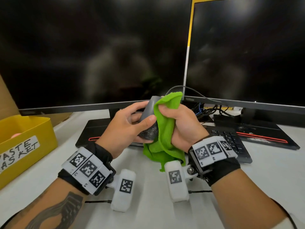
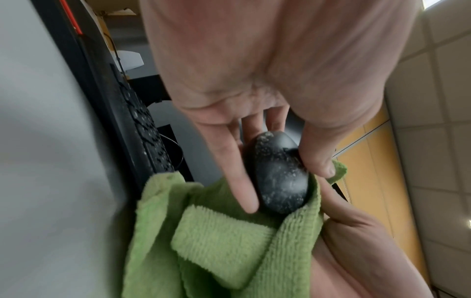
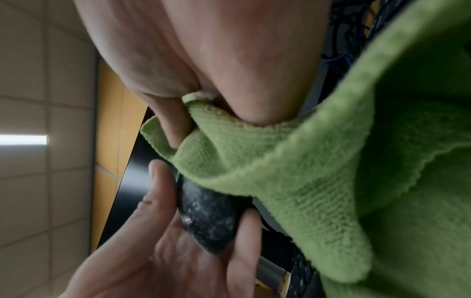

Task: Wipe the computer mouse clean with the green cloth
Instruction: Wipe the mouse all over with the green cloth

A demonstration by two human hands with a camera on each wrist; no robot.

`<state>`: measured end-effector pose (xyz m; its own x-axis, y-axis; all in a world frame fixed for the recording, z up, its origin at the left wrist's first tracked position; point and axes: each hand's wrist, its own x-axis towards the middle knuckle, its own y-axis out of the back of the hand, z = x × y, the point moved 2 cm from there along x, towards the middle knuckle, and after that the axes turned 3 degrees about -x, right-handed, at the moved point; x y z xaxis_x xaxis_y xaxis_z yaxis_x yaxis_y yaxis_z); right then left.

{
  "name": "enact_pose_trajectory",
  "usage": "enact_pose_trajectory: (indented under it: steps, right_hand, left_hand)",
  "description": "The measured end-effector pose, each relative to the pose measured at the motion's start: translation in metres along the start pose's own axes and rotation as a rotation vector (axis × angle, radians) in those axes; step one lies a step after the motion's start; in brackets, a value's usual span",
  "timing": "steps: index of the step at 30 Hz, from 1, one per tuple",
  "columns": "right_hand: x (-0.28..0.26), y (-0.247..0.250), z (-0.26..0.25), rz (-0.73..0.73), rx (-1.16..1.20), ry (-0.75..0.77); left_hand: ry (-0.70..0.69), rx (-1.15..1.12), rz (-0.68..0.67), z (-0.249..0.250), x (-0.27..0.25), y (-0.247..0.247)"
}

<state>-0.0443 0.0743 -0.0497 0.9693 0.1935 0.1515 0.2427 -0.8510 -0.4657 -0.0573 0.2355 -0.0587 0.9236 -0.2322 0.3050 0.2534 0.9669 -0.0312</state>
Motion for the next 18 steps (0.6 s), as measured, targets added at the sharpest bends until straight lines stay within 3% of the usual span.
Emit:
enact_pose_trajectory:
  steps: [5,9,14,18]
  right_hand:
    - [0.005,-0.0011,-0.002,0.169,-0.174,0.128]
    - [0.004,0.0007,-0.0045,0.241,-0.185,0.142]
    - [0.0036,0.0008,-0.0041,0.237,-0.141,0.118]
    - [0.0052,-0.0011,-0.0022,0.136,-0.135,0.135]
  left_hand:
    - [-0.001,0.035,-0.023,-0.001,-0.0012,-0.0038]
    - [0.002,0.046,-0.048,0.0005,-0.0032,-0.0043]
    - [-0.027,0.072,-0.031,0.0018,-0.0044,-0.0021]
    - [-0.038,0.085,0.027,0.0008,-0.0024,-0.0002]
